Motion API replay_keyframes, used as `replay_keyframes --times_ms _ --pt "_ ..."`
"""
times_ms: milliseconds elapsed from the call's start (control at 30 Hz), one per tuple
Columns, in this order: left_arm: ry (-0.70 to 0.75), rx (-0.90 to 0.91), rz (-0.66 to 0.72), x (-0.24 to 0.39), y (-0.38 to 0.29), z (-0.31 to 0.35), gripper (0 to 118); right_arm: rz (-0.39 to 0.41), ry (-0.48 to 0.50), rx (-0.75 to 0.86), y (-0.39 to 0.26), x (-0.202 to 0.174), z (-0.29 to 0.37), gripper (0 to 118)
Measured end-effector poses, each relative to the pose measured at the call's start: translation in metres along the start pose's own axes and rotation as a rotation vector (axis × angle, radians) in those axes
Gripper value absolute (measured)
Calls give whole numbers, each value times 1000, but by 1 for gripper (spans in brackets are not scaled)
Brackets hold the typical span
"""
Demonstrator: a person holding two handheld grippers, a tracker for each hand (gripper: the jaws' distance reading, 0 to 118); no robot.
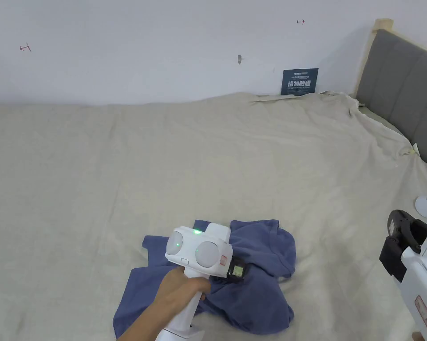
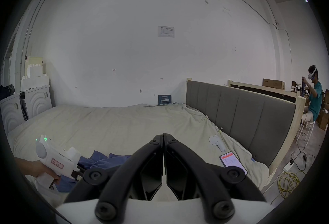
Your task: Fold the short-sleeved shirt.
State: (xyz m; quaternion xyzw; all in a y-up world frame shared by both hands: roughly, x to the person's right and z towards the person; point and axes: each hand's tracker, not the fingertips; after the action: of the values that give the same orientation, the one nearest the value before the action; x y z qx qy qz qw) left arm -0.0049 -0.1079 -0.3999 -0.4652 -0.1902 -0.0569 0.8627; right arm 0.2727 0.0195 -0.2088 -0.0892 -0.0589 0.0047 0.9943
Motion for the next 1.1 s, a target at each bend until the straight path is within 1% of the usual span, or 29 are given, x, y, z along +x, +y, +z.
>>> replay_keyframes --times_ms 67,100,200,400,467,567,733,900,1000,1033,1067,1100 --pt "-18 93 26 -7 5 22 111 -4 10 7 1 -1 0 0" --pt "-22 149 40 -11 7 35 117 -4 16 12 2 -2 1 0" --pt "-15 311 50 -18 11 75 117 -1 27 26 4 -2 2 0" --pt "89 561 34 -32 6 150 117 -2 50 52 5 -3 2 0" --pt "127 635 45 -38 -1 167 117 1 56 59 3 -2 3 0" --pt "176 697 75 -48 -10 184 117 -1 67 67 2 -2 3 0" --pt "292 819 96 -60 -37 197 117 2 76 81 0 -2 3 0" --pt "420 907 54 -66 -66 195 116 -2 78 87 -2 -1 2 0" --pt "469 919 52 -65 -79 194 112 -2 78 88 -2 -1 2 0" --pt "492 921 59 -64 -84 193 107 -1 79 88 -3 -1 2 0" --pt "490 935 53 -64 -90 194 93 -2 79 87 -3 -1 2 0" --pt "490 942 52 -63 -93 194 75 -2 79 86 -3 -1 2 0"
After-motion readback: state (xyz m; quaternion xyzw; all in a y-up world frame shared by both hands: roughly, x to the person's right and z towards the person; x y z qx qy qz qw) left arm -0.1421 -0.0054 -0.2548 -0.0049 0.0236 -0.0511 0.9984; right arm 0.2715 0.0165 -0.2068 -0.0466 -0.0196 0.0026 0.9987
